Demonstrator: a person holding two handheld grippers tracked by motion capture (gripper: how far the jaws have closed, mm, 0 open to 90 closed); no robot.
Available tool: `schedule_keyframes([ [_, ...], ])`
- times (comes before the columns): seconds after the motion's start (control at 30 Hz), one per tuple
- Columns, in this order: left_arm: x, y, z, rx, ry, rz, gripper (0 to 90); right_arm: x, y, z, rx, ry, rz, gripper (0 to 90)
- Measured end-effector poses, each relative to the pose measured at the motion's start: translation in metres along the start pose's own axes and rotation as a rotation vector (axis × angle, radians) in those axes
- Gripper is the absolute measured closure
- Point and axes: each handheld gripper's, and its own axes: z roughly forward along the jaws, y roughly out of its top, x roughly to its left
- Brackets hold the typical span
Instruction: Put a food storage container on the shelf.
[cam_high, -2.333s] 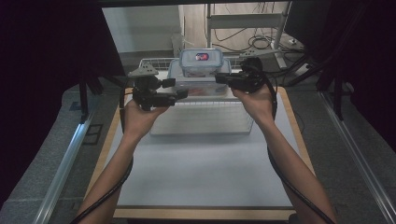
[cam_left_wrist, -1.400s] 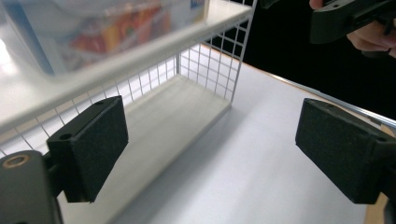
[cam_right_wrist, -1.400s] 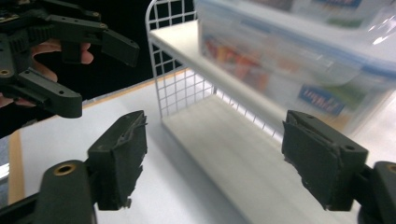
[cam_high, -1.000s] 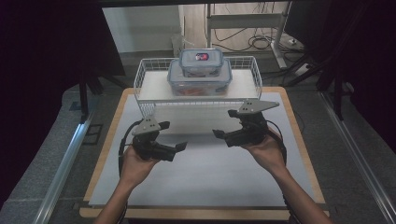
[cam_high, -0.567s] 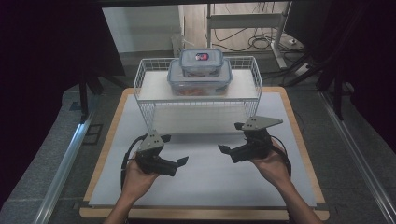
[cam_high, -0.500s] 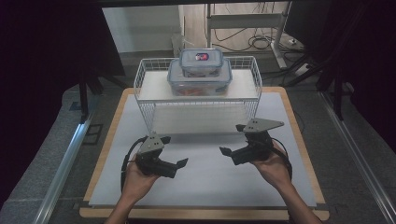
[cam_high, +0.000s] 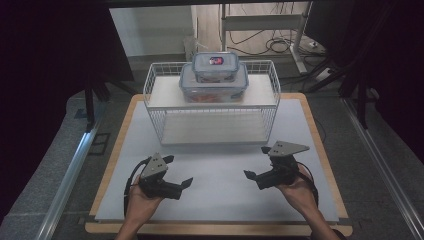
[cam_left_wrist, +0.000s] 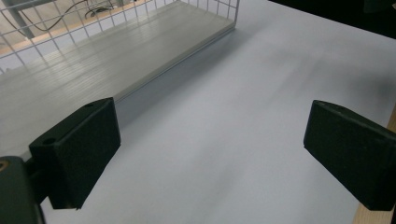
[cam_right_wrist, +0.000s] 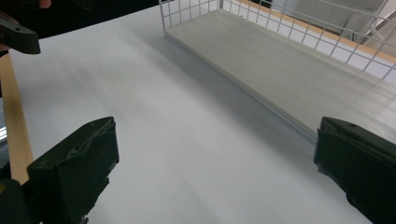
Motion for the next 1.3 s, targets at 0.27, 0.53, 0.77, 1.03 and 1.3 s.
schedule_keyframes([
  [0.27, -0.001, -0.015, -0.008, 0.002, 0.032, -0.013, 3.8, -0.003, -0.021, -0.004, 0.01, -0.014, 0.037, 0.0],
  [0.53, -0.004, -0.031, -0.014, 0.021, 0.061, -0.014, 3.7, -0.004, -0.034, -0.011, 0.008, -0.05, 0.035, 0.3],
  [0.77, -0.005, -0.038, -0.019, 0.03, 0.088, -0.006, 3.7, -0.002, -0.049, -0.017, 0.044, -0.083, 0.03, 0.3],
  [1.03, -0.007, -0.045, -0.025, 0.038, 0.108, -0.007, 3.6, -0.002, -0.056, -0.025, 0.051, -0.112, 0.032, 0.3],
  [1.3, -0.003, -0.052, -0.023, 0.066, 0.132, -0.009, 3.7, -0.004, -0.07, -0.031, 0.092, -0.146, 0.033, 0.3],
])
